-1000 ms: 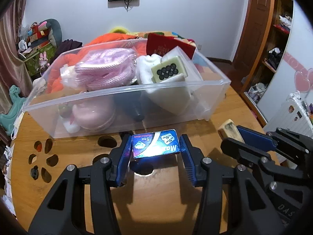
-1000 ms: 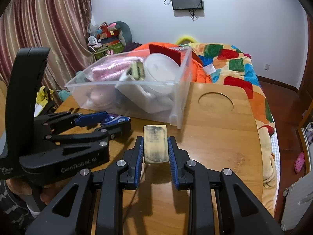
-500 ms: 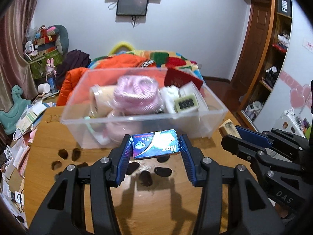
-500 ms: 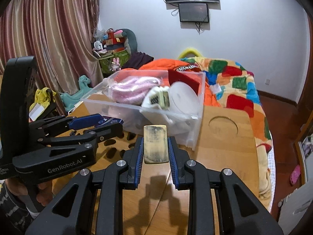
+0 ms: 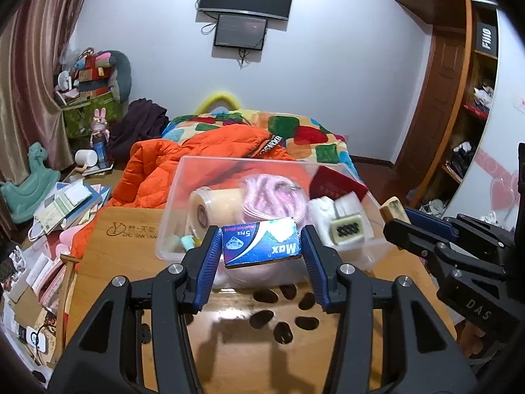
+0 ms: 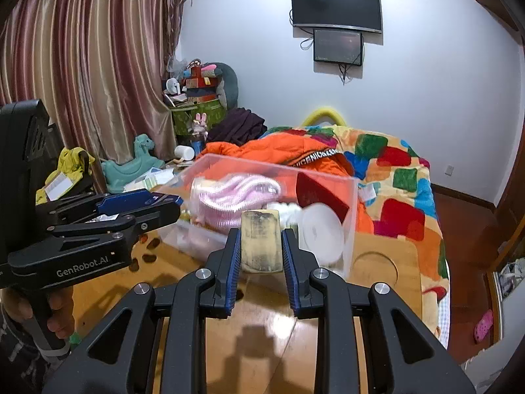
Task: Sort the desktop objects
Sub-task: 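Carry blue card pack with left tool over bin while right tool carries soap bar, then open both tools to release the card pack and soap bar into the bin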
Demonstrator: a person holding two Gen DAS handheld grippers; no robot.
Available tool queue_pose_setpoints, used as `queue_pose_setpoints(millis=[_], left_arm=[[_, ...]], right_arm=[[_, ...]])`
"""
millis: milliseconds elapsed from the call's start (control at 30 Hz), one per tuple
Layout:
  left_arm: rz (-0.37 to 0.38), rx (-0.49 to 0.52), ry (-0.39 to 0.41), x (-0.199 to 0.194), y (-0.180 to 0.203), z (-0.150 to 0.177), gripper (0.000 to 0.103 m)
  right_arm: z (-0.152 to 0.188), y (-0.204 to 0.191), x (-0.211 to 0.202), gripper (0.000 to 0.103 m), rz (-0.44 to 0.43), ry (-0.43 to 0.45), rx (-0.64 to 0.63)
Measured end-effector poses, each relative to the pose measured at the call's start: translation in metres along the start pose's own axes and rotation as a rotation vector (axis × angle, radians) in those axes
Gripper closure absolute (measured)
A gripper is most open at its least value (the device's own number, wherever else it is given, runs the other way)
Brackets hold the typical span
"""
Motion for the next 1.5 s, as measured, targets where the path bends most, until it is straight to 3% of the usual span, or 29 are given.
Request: queue_pose_setpoints(millis=[200,500,867,1267,1333,1467,1500], left_arm=[[-0.041,-0.010,0.001,0.011,-0.019,-0.005,0.054],[-0.078,-0.024,-0.041,0.034,-0.039,0.005,0.054],[-0.061,-0.028,-0.066,0.042,-0.040,0.014,0.054],[-0.052,-0.021,-0.040,0.023,-0.036,0.009,0.050],[-0.051,-0.022,-0.030,0.017,-0.035,0.006,0.042],[-0.049,-0.012,-0.006,0.003,-0.032,0.003,0.039],[-0.052,-0.009,-0.003,0.001,-0.031,0.002,0.034]], right_arm=[[-0.008,-0.003,0.024,0.081,-0.026,0.000,-0.001],[0.008,-0.002,0.061,0.081,-0.041,-0.068,0.017],[0.016,-0.015,0.075,0.078,-0.039,-0.099,-0.014],[0.006,-0.017,0.053,0.076,-0.019,-0.056,-0.032],[0.004,-0.017,0.048,0.074,-0.009,-0.051,-0.030],[0.002,-0.017,0.037,0.063,0.015,-0.037,-0.030],[0.002,-0.017,0.035,0.062,0.017,-0.035,-0.030]])
Point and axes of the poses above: each gripper's, at about its wrist camera, not at the fingertips, and x roughly the way its jaws point, y to its right, z to its underside, the point moved 6 cm from there along x, roughly the way its jaws point, and after that the axes turned 12 degrees about y, right-handed, at the moved point
